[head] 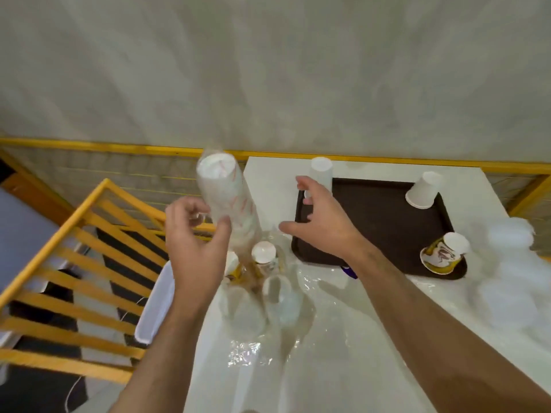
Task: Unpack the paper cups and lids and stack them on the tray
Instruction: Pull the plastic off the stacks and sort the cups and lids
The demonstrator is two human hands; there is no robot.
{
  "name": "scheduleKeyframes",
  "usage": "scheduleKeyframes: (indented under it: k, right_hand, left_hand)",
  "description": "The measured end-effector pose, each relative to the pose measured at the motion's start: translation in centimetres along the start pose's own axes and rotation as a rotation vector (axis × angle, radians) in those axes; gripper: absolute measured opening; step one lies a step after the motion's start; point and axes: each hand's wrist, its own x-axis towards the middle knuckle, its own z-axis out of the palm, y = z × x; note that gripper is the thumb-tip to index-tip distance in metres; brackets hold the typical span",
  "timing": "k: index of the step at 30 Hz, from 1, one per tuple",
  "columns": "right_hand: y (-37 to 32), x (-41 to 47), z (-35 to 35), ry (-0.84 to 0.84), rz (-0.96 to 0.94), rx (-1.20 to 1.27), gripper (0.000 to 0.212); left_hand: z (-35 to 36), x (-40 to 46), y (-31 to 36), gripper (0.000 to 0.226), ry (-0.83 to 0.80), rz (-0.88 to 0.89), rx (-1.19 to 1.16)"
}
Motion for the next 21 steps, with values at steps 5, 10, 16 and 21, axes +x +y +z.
scheduleKeyframes:
  k: [5, 10, 16, 21]
  right_hand:
    - [-2.0, 4.2, 6.8, -0.147, 0.049, 0.021, 0.131]
    - [-1.5, 6.5, 10.2, -0.161, -0.015, 0.217, 0.128]
    - [-0.1, 7.9, 11.3, -0.113, -0.023, 0.159, 0.102]
    - [-0.6, 8.3, 11.2, -0.061, -0.036, 0.165, 0.093]
  left_hand:
    - [-1.1, 6.1, -6.1, 0.094, -0.404, -0.317, -0.069]
    - [0.6, 7.8, -10.1, 0.099, -0.703, -0.358, -0.263]
    - [1.6, 8.4, -11.8, 0.087, -0.715, -0.362, -0.318]
    - [1.4, 9.2, -12.1, 0.088, -0.755, -0.341, -0.352]
